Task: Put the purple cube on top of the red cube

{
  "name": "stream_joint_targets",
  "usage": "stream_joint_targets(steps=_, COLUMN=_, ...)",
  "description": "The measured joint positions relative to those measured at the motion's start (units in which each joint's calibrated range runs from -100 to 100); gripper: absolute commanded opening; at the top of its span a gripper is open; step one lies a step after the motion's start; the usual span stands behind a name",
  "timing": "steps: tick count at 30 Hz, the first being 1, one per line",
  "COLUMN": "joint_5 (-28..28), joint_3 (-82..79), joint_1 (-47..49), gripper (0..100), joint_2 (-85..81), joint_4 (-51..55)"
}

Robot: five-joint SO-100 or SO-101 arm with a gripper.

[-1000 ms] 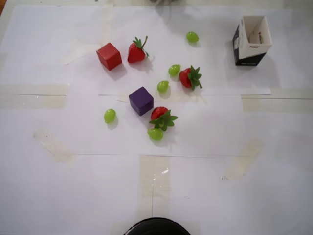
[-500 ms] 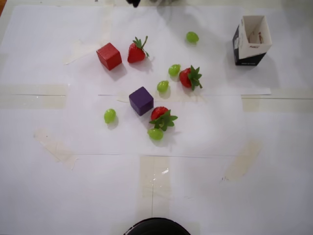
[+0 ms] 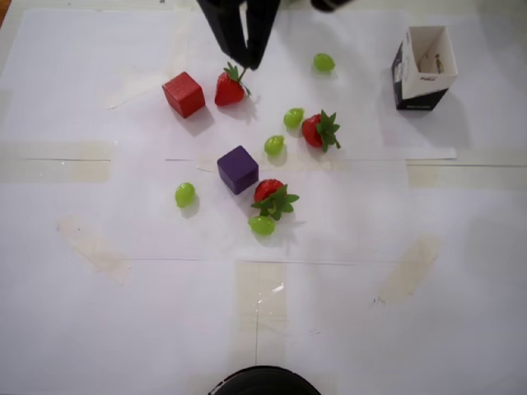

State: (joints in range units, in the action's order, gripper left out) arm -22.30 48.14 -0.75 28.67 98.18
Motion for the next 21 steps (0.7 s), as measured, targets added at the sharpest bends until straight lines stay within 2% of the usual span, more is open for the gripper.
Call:
stream_joint_targets(steps=3, joint_5=0.1, joint_3=0.1, joint_1=-0.2, gripper=1, joint_2=3.2, joint_4=-0.1)
stream_joint_targets(steps=11, joint_5=0.9, joint_3=3.4, joint_1=1.4, gripper=12, joint_2=11.6, joint_4=-2.7)
stream_joint_targets(steps=15, joint_5=1.1, joint_3=3.4, joint_1=1.9, gripper=21, joint_2=13.1, joint_4=-4.5)
stream_joint_targets(steps=21, joint_5=0.9, joint_3=1.4, joint_1=1.9, gripper=27, joint_2=13.5, joint_4=-6.9)
